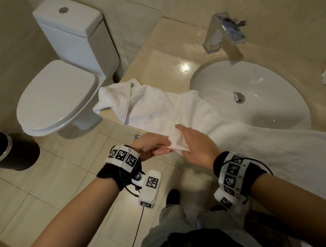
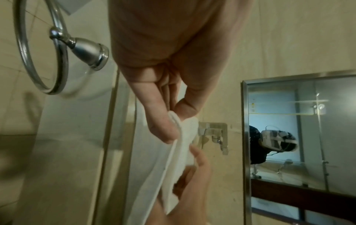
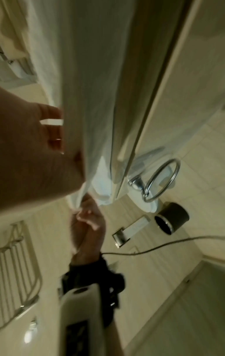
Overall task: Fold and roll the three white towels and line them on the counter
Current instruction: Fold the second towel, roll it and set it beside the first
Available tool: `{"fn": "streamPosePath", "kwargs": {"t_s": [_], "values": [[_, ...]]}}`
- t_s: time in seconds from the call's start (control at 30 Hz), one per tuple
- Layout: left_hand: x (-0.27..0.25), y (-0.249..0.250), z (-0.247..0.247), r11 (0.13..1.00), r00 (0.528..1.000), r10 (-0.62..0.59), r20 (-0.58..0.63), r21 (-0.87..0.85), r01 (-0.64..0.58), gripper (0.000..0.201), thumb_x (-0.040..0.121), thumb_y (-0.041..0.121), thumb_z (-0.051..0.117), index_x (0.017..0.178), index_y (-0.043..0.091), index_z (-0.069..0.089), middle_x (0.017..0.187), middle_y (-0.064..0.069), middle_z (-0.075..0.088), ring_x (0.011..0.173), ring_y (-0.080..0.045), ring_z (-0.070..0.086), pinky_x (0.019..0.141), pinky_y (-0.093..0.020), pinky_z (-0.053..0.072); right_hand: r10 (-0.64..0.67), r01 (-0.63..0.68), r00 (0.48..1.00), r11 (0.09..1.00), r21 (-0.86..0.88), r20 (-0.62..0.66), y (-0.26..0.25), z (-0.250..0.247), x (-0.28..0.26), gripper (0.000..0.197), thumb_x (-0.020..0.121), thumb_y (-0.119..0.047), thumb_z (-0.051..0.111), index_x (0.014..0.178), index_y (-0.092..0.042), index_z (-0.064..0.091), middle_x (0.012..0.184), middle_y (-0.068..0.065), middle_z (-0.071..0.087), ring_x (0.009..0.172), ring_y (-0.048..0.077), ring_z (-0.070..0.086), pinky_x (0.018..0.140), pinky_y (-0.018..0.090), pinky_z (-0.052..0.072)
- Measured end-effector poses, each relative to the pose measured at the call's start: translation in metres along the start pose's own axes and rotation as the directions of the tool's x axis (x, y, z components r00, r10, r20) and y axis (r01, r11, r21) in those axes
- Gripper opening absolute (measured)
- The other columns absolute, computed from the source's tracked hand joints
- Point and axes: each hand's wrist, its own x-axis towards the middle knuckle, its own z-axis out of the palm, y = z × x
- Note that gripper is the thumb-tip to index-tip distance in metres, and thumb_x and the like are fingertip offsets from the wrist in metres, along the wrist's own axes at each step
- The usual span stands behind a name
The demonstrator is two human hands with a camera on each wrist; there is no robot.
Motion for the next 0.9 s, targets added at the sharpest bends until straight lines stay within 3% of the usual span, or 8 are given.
{"fn": "streamPosePath", "kwargs": {"t_s": [0.07,0.2,0.3,0.43,0.5,0.63,0.73,0.9], "values": [[0.0,0.004,-0.002,0.999,0.999,0.034,-0.019,-0.015,-0.034,0.016,0.089,-0.006,0.05,0.074,-0.003,0.054,0.055,-0.012,0.06,0.043,-0.009,0.062,0.043,-0.012,0.049,0.029,-0.043,0.991,0.994,-0.101,-0.134,0.01,-0.002,-0.004,0.074,0.077,-0.014,0.064,0.142,-0.009,0.031,0.124,0.012,0.053,0.109,0.031,0.054,0.092,0.039,0.04],[0.006,0.013,-0.015,0.99,0.986,0.103,-0.13,-0.078,-0.113,0.018,0.089,-0.002,0.053,0.071,0.0,0.053,0.05,-0.007,0.053,0.048,-0.009,0.064,0.047,-0.013,0.051,-0.073,-0.018,0.933,0.968,-0.248,-0.351,0.039,-0.003,-0.016,0.05,0.065,-0.012,0.055,0.114,-0.001,0.058,0.082,0.014,0.06,0.064,0.032,0.058,0.055,0.032,0.045],[0.011,0.014,-0.022,0.988,0.979,0.139,-0.15,-0.043,-0.147,0.016,0.089,-0.004,0.052,0.073,-0.001,0.053,0.064,-0.013,0.049,0.042,-0.007,0.061,0.052,-0.016,0.055,0.113,-0.161,0.96,0.971,-0.176,-0.254,0.061,-0.002,-0.035,0.068,0.063,0.012,0.059,0.127,-0.006,0.049,0.094,0.014,0.057,0.077,0.032,0.057,0.061,0.038,0.047],[0.023,-0.001,-0.021,0.976,0.945,0.168,-0.279,0.179,-0.121,0.016,0.086,-0.007,0.057,0.072,0.002,0.056,0.061,-0.009,0.057,0.038,-0.007,0.059,0.048,-0.016,0.054,0.241,-0.278,0.949,0.943,-0.183,-0.203,0.088,0.01,-0.066,0.073,0.072,0.005,0.059,0.133,-0.018,0.027,0.108,0.015,0.051,0.083,0.03,0.054,0.054,0.034,0.044],[0.027,-0.01,-0.019,0.97,0.93,0.183,-0.32,0.215,-0.116,0.01,0.084,-0.006,0.06,0.077,0.001,0.059,0.054,-0.009,0.059,0.037,-0.009,0.058,0.043,-0.018,0.053,0.322,-0.356,0.93,0.909,-0.218,-0.176,0.104,0.013,-0.077,0.068,0.077,-0.001,0.059,0.137,-0.015,0.032,0.113,0.013,0.048,0.087,0.029,0.053,0.056,0.033,0.042],[0.03,-0.019,-0.012,0.982,0.915,0.168,-0.366,0.14,-0.125,0.017,0.083,-0.009,0.059,0.068,0.0,0.058,0.042,-0.009,0.057,0.034,-0.012,0.057,0.037,-0.02,0.049,0.428,-0.464,0.883,0.859,-0.216,-0.193,0.132,0.016,-0.104,0.046,0.072,-0.003,0.067,0.116,-0.004,0.053,0.096,0.017,0.055,0.076,0.036,0.056,0.058,0.039,0.046],[0.031,-0.021,-0.014,0.984,0.893,0.172,-0.416,0.108,-0.139,0.015,0.083,-0.008,0.06,0.07,0.0,0.059,0.037,-0.005,0.057,0.032,-0.011,0.057,0.034,-0.019,0.046,0.484,-0.519,0.852,0.831,-0.2,-0.2,0.146,0.01,-0.118,0.035,0.076,-0.005,0.061,0.11,-0.002,0.053,0.1,0.019,0.055,0.084,0.037,0.055,0.066,0.041,0.043],[0.032,-0.033,-0.002,0.989,0.862,0.133,-0.49,0.013,-0.146,0.02,0.088,-0.005,0.054,0.07,0.004,0.052,0.053,-0.009,0.059,0.04,-0.015,0.059,0.033,-0.02,0.047,0.558,-0.588,0.807,0.787,-0.186,-0.194,0.176,0.014,-0.157,0.057,0.043,0.01,0.075,0.094,-0.001,0.051,0.075,0.019,0.057,0.054,0.034,0.056,0.041,0.033,0.042]]}}
